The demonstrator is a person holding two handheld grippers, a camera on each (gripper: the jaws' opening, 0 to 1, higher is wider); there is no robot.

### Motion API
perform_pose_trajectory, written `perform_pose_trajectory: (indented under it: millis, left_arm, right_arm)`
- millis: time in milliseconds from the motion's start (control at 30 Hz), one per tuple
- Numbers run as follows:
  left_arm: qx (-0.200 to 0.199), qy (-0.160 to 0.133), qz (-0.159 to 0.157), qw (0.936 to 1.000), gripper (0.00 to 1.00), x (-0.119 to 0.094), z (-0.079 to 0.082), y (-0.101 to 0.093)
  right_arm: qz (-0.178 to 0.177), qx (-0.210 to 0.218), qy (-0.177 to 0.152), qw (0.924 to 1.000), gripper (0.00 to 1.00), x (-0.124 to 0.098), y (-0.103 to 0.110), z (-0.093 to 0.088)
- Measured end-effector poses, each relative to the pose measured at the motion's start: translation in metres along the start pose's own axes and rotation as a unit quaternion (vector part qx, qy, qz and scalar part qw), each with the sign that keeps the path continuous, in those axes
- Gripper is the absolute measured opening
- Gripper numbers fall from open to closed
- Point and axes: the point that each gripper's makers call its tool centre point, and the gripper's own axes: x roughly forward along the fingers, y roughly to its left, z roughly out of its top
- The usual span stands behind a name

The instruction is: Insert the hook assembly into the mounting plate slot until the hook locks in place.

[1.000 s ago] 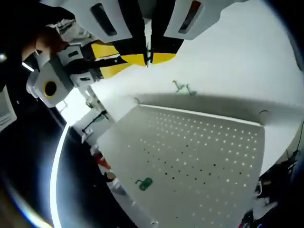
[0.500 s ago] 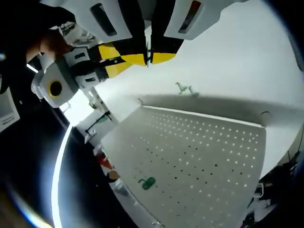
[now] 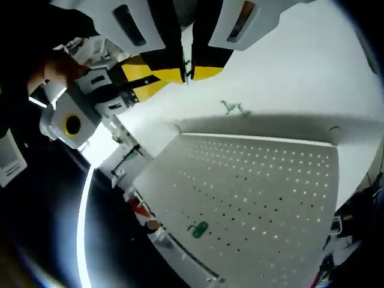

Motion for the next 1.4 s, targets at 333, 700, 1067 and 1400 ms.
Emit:
perform_pose_trajectory:
  millis: [333,700,1067,1400]
  left_arm:
    - [-0.010,-0.032,-0.001,0.9994,0.04,-0.001,0.005,-0.001]
    - [0.034,-0.058,-0.001,0.9977,0.04,-0.015,0.019,0.002]
    - [0.057,-0.068,0.027,0.9957,0.39,-0.023,0.021,0.014]
    - [0.064,-0.091,0.028,0.9934,0.96,-0.010,0.019,-0.001]
  right_arm:
    - [-0.004,-0.006,-0.006,1.0000,0.00,-0.003,-0.003,0.003]
    - [-0.010,-0.033,0.005,0.9994,0.00,-0.001,-0.004,-0.002]
    - [-0.051,-0.017,-0.008,0.9985,0.00,-0.010,-0.033,-0.002]
    - [-0.077,0.020,-0.065,0.9947,0.00,-0.003,-0.053,0.009]
